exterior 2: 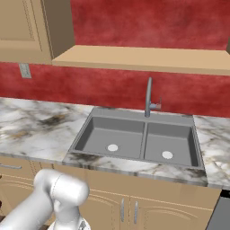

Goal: Take the tongs from the drawer on the left and place them on the dining counter next to the tray containing the kebab skewer.

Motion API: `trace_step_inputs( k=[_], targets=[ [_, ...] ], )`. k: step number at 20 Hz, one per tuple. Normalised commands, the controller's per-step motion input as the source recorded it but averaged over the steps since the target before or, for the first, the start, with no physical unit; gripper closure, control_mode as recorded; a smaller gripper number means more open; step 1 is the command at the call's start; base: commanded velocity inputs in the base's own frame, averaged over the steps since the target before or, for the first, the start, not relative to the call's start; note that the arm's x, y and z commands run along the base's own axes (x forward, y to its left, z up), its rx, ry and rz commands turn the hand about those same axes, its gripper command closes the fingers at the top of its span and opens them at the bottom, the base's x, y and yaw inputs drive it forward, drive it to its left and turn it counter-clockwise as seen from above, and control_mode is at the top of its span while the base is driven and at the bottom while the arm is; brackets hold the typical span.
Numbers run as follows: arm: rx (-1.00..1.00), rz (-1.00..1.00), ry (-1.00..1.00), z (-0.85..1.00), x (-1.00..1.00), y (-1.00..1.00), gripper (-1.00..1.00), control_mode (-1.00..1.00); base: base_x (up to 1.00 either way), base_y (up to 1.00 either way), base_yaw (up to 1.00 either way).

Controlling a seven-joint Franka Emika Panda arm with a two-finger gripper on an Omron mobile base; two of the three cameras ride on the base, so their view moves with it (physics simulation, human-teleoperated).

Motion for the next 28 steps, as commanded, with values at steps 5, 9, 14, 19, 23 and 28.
trace_step_inputs(
  k=[5, 9, 14, 19, 23, 28],
  targets=[
    [0.0, -0.02, 0.0, -0.12, 0.15, 0.04, -1.0, -1.0, 0.0, 0.0, 0.0],
    [0.0, -0.01, 0.0, 0.0, 0.27, 0.04, -1.0, -1.0, 0.0, 0.0, 0.0],
    [0.0, 0.0, 0.0, 0.0, 0.23, 0.03, -1.0, -1.0, 0.0, 0.0, 0.0],
    [0.0, -0.01, 0.0, -0.07, 0.1, 0.03, -1.0, -1.0, 0.0, 0.0, 0.0],
    [0.0, 0.0, 0.0, -0.19, 0.06, 0.07, -1.0, -1.0, 0.0, 0.0, 0.0],
    [0.0, 0.0, 0.0, -0.25, 0.02, 0.14, -1.0, -1.0, 0.0, 0.0, 0.0]
  ],
)
